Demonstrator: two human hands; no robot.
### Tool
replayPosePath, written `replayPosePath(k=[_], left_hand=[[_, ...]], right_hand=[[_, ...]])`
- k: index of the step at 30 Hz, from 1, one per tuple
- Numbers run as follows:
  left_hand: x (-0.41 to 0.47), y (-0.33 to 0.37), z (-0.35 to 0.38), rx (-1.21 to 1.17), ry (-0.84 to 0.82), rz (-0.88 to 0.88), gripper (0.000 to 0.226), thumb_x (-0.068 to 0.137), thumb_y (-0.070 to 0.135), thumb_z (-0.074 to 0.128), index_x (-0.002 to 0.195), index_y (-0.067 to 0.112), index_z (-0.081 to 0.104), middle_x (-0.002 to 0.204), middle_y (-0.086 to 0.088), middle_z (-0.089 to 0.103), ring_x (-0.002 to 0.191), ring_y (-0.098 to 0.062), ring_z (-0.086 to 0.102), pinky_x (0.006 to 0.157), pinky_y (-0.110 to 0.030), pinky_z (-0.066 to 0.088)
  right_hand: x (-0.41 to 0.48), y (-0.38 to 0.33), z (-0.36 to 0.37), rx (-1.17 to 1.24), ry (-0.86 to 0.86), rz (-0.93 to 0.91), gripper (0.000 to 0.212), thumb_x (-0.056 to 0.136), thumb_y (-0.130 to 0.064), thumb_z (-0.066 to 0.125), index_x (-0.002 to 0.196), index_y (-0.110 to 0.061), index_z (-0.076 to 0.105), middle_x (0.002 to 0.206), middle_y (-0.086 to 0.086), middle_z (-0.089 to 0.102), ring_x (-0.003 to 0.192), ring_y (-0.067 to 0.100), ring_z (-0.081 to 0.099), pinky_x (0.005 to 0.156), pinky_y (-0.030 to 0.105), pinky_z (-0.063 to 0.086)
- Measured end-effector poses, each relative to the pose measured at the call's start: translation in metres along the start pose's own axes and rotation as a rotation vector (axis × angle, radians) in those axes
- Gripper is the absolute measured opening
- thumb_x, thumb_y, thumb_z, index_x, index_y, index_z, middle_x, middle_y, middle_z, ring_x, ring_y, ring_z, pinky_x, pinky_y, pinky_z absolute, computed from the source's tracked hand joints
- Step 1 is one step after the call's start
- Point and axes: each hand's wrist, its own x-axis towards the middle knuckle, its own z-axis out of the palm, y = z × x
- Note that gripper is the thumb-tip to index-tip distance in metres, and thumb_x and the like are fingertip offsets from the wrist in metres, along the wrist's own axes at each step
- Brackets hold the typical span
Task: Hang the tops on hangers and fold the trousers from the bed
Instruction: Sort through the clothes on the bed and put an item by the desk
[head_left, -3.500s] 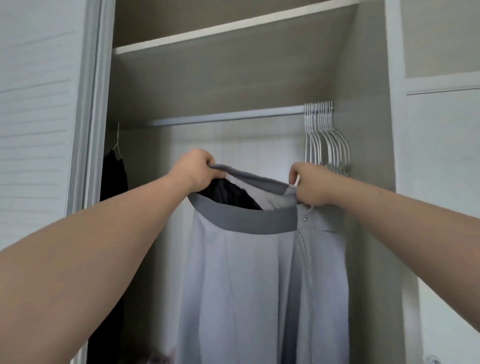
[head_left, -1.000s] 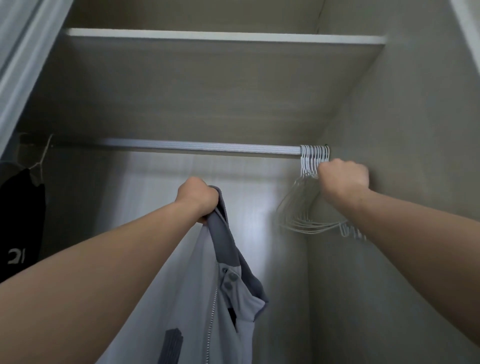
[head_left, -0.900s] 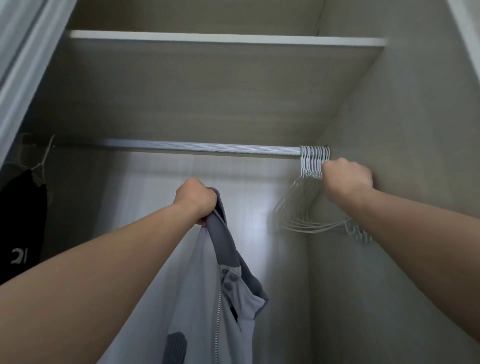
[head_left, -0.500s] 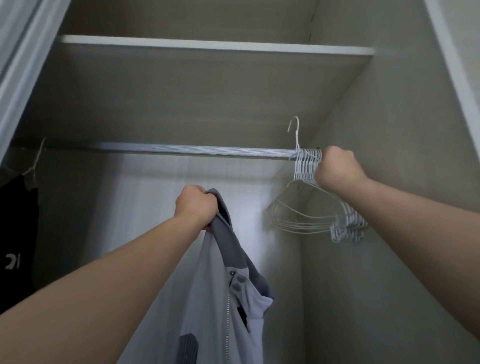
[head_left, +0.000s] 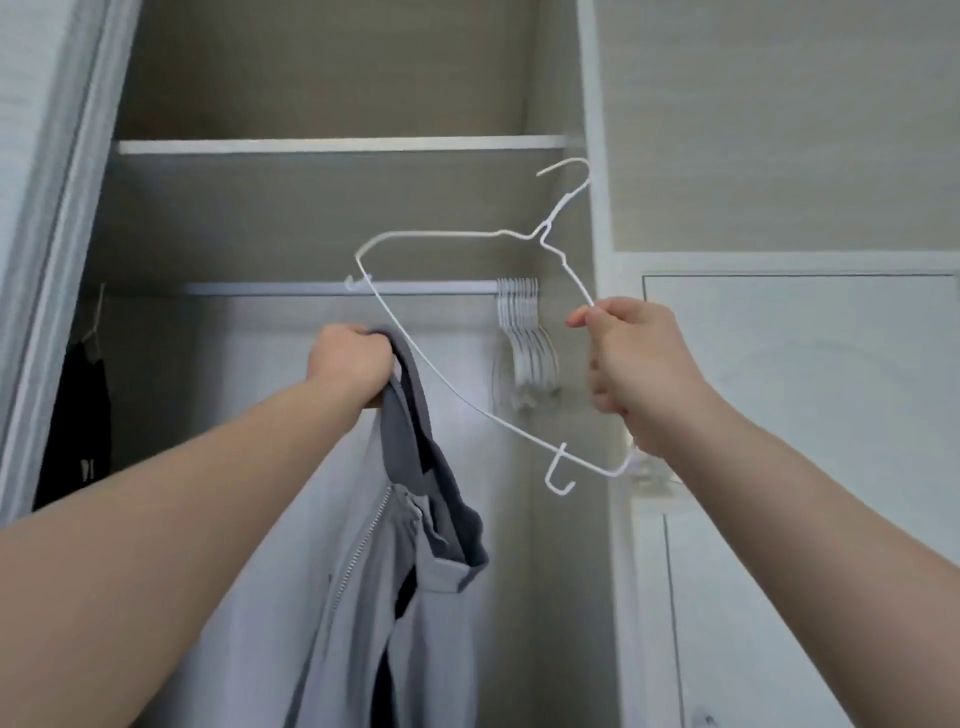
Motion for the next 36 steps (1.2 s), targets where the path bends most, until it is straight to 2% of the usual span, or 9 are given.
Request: replayPosePath(k=[3, 7, 11, 14, 19, 22, 28, 32, 36], left_hand=[[-0.052, 0.014, 0.000, 0.036, 0.042, -0.014, 0.025, 0.089, 0.008, 0.048, 0.095, -0.002, 0.070, 0.080, -0.019, 0.064, 0.070, -0.032, 0.061, 0.073, -0.058, 0.061], [-0.125, 0.027, 0.002, 0.093, 0.064, -0.063, 0.025, 0.093, 0.009, 0.049, 0.074, 0.016, 0.063, 0.080, -0.013, 0.064, 0.071, -0.029, 0.061, 0.067, -0.042, 0.058], [-0.191, 0.035, 0.005, 0.195, -0.004, -0.144, 0.022, 0.093, 0.008, 0.048, 0.079, 0.013, 0.064, 0.086, -0.014, 0.065, 0.074, -0.028, 0.061, 0.067, -0.038, 0.056], [-0.239, 0.037, 0.009, 0.307, -0.097, -0.187, 0.022, 0.091, 0.004, 0.047, 0.093, 0.008, 0.069, 0.086, -0.016, 0.065, 0.067, -0.027, 0.061, 0.054, -0.031, 0.056], [-0.338, 0.027, 0.018, 0.443, -0.255, -0.247, 0.023, 0.086, 0.001, 0.046, 0.080, 0.006, 0.068, 0.067, -0.011, 0.061, 0.053, -0.020, 0.059, 0.033, -0.023, 0.046], [-0.394, 0.007, 0.019, 0.445, -0.367, -0.345, 0.024, 0.089, -0.001, 0.045, 0.077, 0.004, 0.065, 0.063, -0.010, 0.060, 0.040, -0.015, 0.057, 0.034, -0.019, 0.042], [-0.473, -0.032, 0.021, 0.371, -0.453, -0.526, 0.022, 0.091, 0.005, 0.048, 0.093, -0.003, 0.069, 0.077, -0.015, 0.064, 0.061, -0.025, 0.062, 0.043, -0.026, 0.054], [-0.524, -0.054, 0.022, 0.419, -0.503, -0.500, 0.015, 0.091, 0.012, 0.055, 0.082, 0.008, 0.067, 0.075, -0.009, 0.067, 0.063, -0.020, 0.064, 0.041, -0.022, 0.048], [-0.565, -0.065, 0.029, 0.483, -0.589, -0.452, 0.016, 0.092, 0.019, 0.059, 0.078, 0.018, 0.064, 0.077, -0.006, 0.067, 0.072, -0.023, 0.066, 0.052, -0.031, 0.053]], right_hand=[[-0.058, -0.008, -0.061, 0.079, -0.002, 0.045, 0.026, 0.099, -0.014, 0.043, 0.087, -0.019, 0.065, 0.049, -0.003, 0.031, 0.036, 0.012, 0.026, 0.038, 0.019, 0.023], [-0.126, -0.006, -0.143, 0.195, -0.003, 0.059, 0.024, 0.099, -0.012, 0.044, 0.090, -0.016, 0.066, 0.051, -0.005, 0.029, 0.040, 0.013, 0.024, 0.040, 0.019, 0.022], [-0.181, 0.004, -0.213, 0.279, 0.003, 0.069, 0.017, 0.100, -0.018, 0.047, 0.095, -0.017, 0.063, 0.054, -0.002, 0.033, 0.042, 0.015, 0.028, 0.041, 0.019, 0.024], [-0.204, 0.012, -0.254, 0.233, -0.022, 0.166, 0.012, 0.096, -0.027, 0.057, 0.099, -0.016, 0.061, 0.056, 0.003, 0.045, 0.044, 0.021, 0.039, 0.041, 0.024, 0.032], [-0.259, 0.030, -0.309, 0.111, -0.219, 0.378, 0.014, 0.093, -0.029, 0.062, 0.085, -0.020, 0.067, 0.057, -0.002, 0.031, 0.046, 0.016, 0.021, 0.043, 0.017, 0.019], [-0.315, 0.035, -0.332, 0.000, -0.241, 0.380, 0.017, 0.089, -0.040, 0.061, 0.083, -0.027, 0.071, 0.056, -0.001, 0.027, 0.044, 0.015, 0.021, 0.044, 0.019, 0.018], [-0.411, 0.020, -0.376, -0.195, -0.154, 0.371, 0.028, 0.094, -0.033, 0.058, 0.071, -0.024, 0.072, 0.047, 0.004, 0.038, 0.044, 0.025, 0.034, 0.050, 0.028, 0.037], [-0.486, 0.008, -0.405, -0.210, -0.137, 0.411, 0.017, 0.099, -0.028, 0.059, 0.095, -0.024, 0.075, 0.047, 0.001, 0.030, 0.044, 0.014, 0.024, 0.047, 0.018, 0.021], [-0.538, -0.012, -0.424, -0.367, -0.130, 0.406, 0.033, 0.087, -0.050, 0.054, 0.105, -0.034, 0.076, 0.047, -0.001, 0.032, 0.043, 0.014, 0.028, 0.043, 0.028, 0.018]])
